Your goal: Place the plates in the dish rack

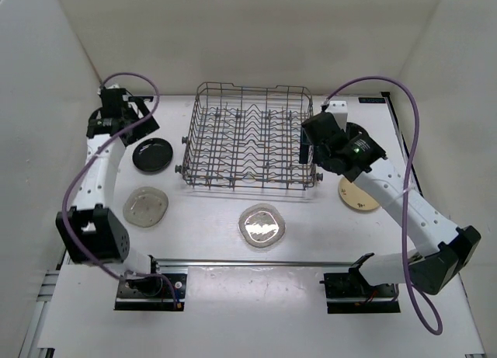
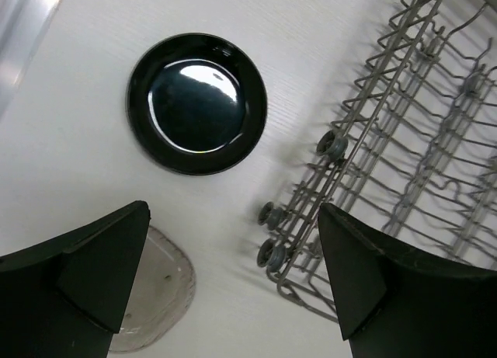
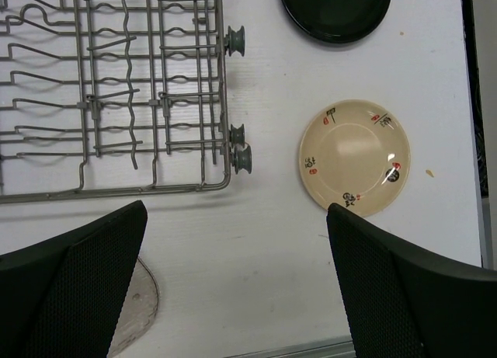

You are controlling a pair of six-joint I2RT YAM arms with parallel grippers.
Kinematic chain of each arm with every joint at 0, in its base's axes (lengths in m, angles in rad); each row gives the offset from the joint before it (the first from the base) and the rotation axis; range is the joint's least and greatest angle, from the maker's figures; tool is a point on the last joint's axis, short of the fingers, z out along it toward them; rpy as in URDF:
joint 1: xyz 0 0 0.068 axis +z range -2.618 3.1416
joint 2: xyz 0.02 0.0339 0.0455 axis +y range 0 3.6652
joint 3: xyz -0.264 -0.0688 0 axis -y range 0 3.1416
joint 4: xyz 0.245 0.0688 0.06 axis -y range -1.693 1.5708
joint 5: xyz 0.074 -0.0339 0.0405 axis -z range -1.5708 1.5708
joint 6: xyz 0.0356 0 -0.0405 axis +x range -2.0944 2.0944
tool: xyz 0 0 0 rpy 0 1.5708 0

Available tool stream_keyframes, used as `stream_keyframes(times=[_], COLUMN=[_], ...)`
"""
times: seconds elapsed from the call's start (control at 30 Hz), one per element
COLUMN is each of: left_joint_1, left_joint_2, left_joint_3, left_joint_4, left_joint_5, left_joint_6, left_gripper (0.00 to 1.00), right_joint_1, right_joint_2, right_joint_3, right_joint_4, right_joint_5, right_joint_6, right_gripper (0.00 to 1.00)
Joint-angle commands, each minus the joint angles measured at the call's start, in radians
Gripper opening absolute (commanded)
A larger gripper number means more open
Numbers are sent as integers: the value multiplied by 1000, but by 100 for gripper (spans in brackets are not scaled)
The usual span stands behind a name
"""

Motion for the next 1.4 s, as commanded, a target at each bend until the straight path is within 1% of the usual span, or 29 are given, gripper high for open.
stream_keyframes(times=[0.0,0.03,0.07,0.1,0.13,0.2,0.23,0.33,0.43,0.67,0.8,0.93,0.97,1.0,1.17,1.2,1.27,1.37], left_joint_1=[133,162,192,244,265,319,333,368,379,397,407,427,439,449,459,468,468,468], left_joint_2=[76,138,168,197,244,289,330,398,421,487,487,497,507,507,542,543,564,587], left_joint_3=[78,115,130,144,153,153,153,153,134,-21,-83,-106,-115,-115,-106,-106,-115,-133], left_joint_4=[-4,-4,-4,-4,5,36,36,62,71,131,163,174,184,185,206,218,236,293], left_joint_5=[248,294,340,418,457,532,592,652,674,738,729,729,729,738,760,769,784,833], left_joint_6=[-55,-69,-85,-100,-124,-143,-155,-145,-114,-40,-22,-11,-11,-11,-11,-11,-11,-22], left_gripper=[100,100,100,100,100,100,100,100,100,100,100,100,95,93,93,91,85,81], right_joint_1=[-11,-12,-12,-12,-21,-21,-21,-39,-51,-84,-84,-84,-84,-84,-84,-84,-84,-84], right_joint_2=[-52,-64,-78,-78,-93,-118,-118,-156,-165,-176,-176,-176,-176,-176,-176,-176,-176,-176], right_joint_3=[-21,-21,-45,-55,-64,-91,-102,-133,-144,-156,-156,-156,-156,-156,-156,-156,-147,-136], right_joint_4=[42,42,42,42,42,42,42,42,42,52,52,61,61,61,61,61,61,61], right_joint_5=[20,20,20,20,20,20,20,11,-1,-44,-53,-64,-64,-75,-84,-84,-93,-93], right_joint_6=[-18,-18,-18,-8,-8,-8,-8,1,10,10,10,10,10,10,19,19,19,19], right_gripper=[100,100,100,100,100,100,100,100,100,100,100,100,100,100,100,100,100,100])
